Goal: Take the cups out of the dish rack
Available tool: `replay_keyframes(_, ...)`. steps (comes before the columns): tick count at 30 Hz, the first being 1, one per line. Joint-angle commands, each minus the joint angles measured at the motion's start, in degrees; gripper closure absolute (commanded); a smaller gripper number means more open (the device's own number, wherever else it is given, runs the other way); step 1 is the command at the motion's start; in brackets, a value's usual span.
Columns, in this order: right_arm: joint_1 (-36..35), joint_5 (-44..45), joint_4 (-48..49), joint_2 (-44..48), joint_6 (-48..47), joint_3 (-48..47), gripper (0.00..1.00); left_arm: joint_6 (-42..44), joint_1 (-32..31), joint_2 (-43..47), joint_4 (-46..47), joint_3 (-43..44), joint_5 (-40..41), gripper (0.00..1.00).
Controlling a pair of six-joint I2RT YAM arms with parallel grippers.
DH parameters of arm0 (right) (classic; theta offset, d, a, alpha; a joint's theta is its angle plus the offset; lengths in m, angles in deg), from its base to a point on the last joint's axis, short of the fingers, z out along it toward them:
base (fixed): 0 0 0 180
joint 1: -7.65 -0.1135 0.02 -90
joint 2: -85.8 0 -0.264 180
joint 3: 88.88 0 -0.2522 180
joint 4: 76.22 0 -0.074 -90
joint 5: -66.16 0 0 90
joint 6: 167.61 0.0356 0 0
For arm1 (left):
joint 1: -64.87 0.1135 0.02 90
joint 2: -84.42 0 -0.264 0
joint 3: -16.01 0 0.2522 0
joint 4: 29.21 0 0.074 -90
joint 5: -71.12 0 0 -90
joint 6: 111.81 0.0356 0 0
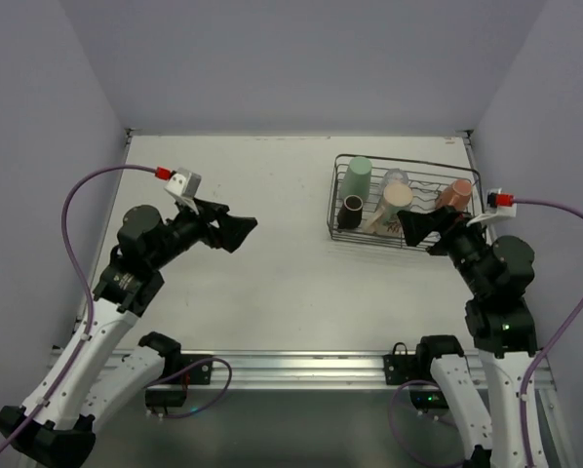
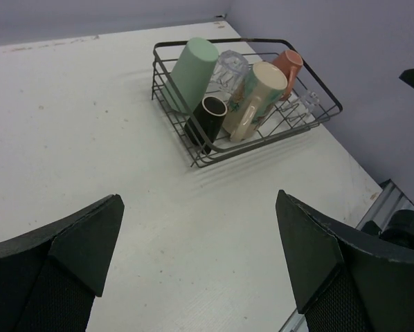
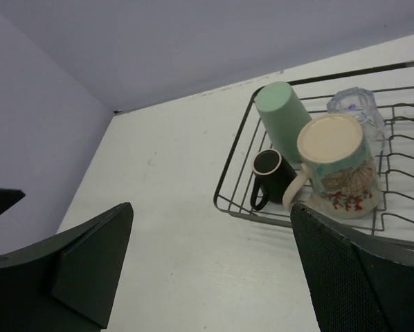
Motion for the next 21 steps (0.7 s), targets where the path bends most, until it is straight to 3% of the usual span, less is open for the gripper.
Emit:
replay_keyframes(1,0.2,7.0,-2.8,-3.5,-2.8,-3.2,0.01,1.7,0.2,1.1,2.1,-0.6,-4.6,0.0)
replay_keyframes(9,-3.5,19.6,-2.7,-15.4,-4.8,-6.4,0.01,2.1,-1.4,1.6,2.3,-4.8,-5.5,0.0)
replay_keyframes(15,-9.7,35.4,-3.8,-30.2,-8.9,-12.9,0.01,1.8,-1.3,1.9,-0.2,-5.8,4.5,0.0)
replay_keyframes(21,-11.6,37.5,-4.9,-43.2,-9.5,-21.1,0.01,3.7,-1.8,4.1,-1.5,-5.9,7.8,0.0)
